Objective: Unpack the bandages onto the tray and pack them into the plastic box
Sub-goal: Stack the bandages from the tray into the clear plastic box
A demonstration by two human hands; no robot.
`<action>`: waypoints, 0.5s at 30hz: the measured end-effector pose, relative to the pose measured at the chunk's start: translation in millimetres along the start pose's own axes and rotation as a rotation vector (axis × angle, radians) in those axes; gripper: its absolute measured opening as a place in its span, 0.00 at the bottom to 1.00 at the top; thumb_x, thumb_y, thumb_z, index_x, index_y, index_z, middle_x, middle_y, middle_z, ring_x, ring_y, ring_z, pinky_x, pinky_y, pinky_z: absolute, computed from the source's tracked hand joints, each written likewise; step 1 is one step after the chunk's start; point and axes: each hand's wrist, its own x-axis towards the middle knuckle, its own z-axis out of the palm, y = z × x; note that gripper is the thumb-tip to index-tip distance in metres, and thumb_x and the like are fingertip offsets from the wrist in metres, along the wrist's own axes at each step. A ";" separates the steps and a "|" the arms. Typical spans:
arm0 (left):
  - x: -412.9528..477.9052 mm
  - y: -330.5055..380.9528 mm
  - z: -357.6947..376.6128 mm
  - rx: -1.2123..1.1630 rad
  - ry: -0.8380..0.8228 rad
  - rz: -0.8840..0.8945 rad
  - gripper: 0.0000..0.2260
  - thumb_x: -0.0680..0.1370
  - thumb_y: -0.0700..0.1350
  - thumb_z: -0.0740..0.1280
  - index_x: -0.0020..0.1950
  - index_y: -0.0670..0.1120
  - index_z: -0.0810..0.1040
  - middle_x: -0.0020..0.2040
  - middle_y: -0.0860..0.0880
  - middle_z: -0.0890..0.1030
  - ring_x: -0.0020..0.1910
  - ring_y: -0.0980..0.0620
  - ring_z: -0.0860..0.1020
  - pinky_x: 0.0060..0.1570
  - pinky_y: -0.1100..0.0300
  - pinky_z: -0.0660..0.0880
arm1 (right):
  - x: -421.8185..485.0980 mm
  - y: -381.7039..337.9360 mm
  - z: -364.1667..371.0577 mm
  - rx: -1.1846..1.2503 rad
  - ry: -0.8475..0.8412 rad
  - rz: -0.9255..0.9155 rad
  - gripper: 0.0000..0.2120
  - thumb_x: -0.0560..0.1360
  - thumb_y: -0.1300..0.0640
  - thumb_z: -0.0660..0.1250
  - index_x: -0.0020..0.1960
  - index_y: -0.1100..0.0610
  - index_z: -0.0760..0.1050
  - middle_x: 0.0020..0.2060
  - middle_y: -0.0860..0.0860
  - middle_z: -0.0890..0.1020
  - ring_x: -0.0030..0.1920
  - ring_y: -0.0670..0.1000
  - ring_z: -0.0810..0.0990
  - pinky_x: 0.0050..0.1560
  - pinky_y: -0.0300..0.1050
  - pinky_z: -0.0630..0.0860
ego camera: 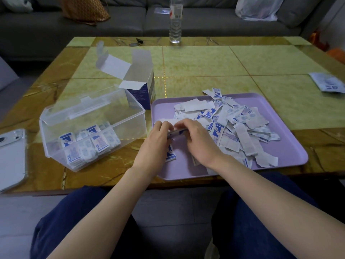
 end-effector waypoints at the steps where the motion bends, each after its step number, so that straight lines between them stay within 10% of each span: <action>1: 0.3 -0.5 -0.5 -0.015 0.034 -0.001 0.09 0.77 0.34 0.62 0.54 0.44 0.70 0.53 0.47 0.71 0.48 0.47 0.74 0.45 0.50 0.74 | 0.6 -0.8 0.4 0.038 0.068 -0.005 0.17 0.73 0.73 0.59 0.58 0.59 0.73 0.50 0.53 0.79 0.53 0.51 0.76 0.56 0.42 0.72; 15: -2.6 -8.2 -5.3 0.252 0.126 -0.060 0.04 0.77 0.43 0.65 0.50 0.49 0.77 0.49 0.51 0.81 0.48 0.47 0.73 0.49 0.55 0.59 | 4.5 11.0 -4.8 -0.029 -0.031 0.058 0.16 0.73 0.73 0.59 0.54 0.59 0.77 0.51 0.54 0.80 0.56 0.52 0.75 0.58 0.44 0.71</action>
